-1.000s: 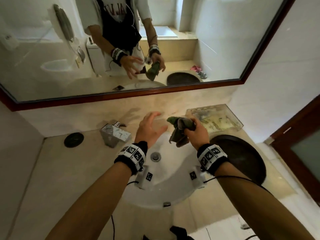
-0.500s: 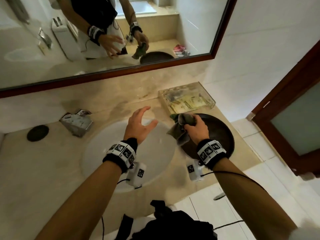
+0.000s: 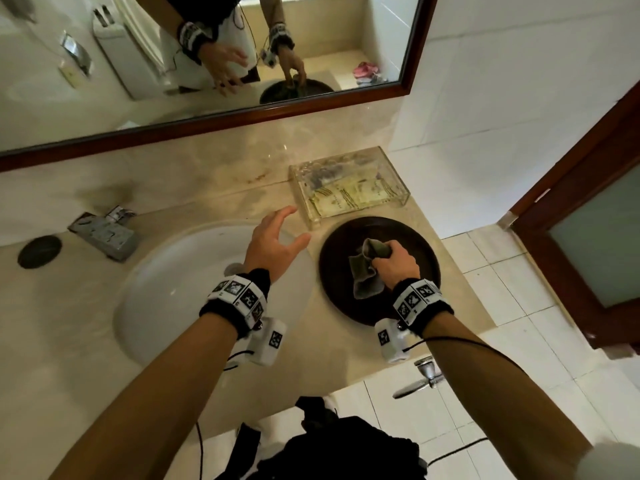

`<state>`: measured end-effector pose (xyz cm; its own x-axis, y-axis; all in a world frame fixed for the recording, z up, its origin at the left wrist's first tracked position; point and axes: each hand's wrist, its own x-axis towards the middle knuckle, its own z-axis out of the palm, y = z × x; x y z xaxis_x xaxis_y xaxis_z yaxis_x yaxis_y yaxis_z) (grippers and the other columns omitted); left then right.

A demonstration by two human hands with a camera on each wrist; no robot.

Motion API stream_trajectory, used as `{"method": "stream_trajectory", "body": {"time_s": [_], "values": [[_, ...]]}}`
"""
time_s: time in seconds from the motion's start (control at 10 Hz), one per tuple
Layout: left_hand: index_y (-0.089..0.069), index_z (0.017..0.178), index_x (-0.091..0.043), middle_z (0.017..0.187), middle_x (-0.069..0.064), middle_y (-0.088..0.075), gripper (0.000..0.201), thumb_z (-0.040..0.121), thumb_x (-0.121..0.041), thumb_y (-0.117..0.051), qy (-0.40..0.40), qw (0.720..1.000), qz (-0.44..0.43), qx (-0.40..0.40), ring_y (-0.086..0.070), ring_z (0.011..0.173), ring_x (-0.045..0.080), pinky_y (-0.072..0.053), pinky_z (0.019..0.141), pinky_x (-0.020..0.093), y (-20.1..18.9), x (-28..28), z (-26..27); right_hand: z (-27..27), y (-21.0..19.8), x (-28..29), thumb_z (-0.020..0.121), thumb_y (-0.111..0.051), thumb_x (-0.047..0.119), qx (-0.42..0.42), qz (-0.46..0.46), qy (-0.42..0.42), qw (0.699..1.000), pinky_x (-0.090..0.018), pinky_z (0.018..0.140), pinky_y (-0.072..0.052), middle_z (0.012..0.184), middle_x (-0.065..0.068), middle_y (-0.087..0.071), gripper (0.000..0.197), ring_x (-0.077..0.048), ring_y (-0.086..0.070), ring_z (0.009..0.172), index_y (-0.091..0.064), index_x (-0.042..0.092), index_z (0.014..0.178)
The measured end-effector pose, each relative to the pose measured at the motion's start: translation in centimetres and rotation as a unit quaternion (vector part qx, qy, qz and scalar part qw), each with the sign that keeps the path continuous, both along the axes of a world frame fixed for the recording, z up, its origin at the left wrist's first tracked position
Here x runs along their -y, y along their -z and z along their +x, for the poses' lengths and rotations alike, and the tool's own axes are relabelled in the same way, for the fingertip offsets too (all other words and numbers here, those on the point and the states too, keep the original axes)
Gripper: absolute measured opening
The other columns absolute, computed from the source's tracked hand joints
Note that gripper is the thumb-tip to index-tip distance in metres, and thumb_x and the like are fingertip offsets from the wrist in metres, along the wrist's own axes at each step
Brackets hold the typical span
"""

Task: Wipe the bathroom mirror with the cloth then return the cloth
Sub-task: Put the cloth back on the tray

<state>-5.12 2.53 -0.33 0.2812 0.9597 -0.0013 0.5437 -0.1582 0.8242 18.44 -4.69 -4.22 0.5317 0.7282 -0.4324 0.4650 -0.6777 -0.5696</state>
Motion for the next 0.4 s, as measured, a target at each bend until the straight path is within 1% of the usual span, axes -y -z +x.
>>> {"method": "stream_trajectory", "body": {"time_s": [0.1, 0.2, 0.3, 0.4], "values": [[-0.047, 0.131, -0.045, 0.140, -0.015, -0.046, 0.053, 0.080, -0.051, -0.063, -0.017, 1.000, -0.006, -0.003, -0.037, 0.134, 0.012, -0.032, 0.112, 0.045, 0.5, 0.4, 1.4, 1.2, 0.3, -0.1, 0.078, -0.060, 0.022, 0.011, -0.025, -0.022, 0.999, -0.041, 0.092, -0.050, 0.116, -0.008, -0.061, 0.041, -0.031, -0.059, 0.105, -0.054, 0.031, 0.117], [-0.048, 0.129, -0.044, 0.139, -0.014, -0.047, 0.053, 0.078, -0.054, -0.060, -0.031, 0.999, 0.014, -0.041, -0.037, 0.132, 0.013, -0.032, 0.110, 0.050, 0.7, 0.8, 2.4, 1.7, 0.1, -0.3, 0.078, -0.062, 0.024, 0.038, -0.039, -0.022, 0.998, -0.050, 0.103, -0.040, 0.132, -0.010, -0.045, 0.053, -0.033, -0.047, 0.120, -0.050, 0.033, 0.128], [-0.047, 0.131, -0.045, 0.145, -0.009, -0.043, 0.056, 0.078, -0.057, -0.058, -0.045, 0.996, 0.013, -0.078, -0.033, 0.136, 0.016, -0.030, 0.109, 0.052, 0.5, 0.8, 2.8, 2.0, -0.1, -0.6, 0.079, -0.065, 0.026, 0.053, 0.000, -0.022, 0.998, -0.052, 0.108, -0.029, 0.143, -0.007, -0.034, 0.061, -0.031, -0.033, 0.133, -0.045, 0.032, 0.136], [-0.044, 0.132, -0.046, 0.149, -0.006, -0.038, 0.057, 0.078, -0.059, -0.057, -0.057, 0.993, 0.013, -0.105, -0.028, 0.139, 0.019, -0.029, 0.110, 0.055, 0.3, 0.8, 2.6, 1.5, -0.7, -0.9, 0.080, -0.067, 0.030, 0.057, 0.050, -0.040, 0.996, -0.054, 0.108, -0.029, 0.147, -0.006, -0.032, 0.065, -0.030, -0.029, 0.136, -0.041, 0.031, 0.139]]}}
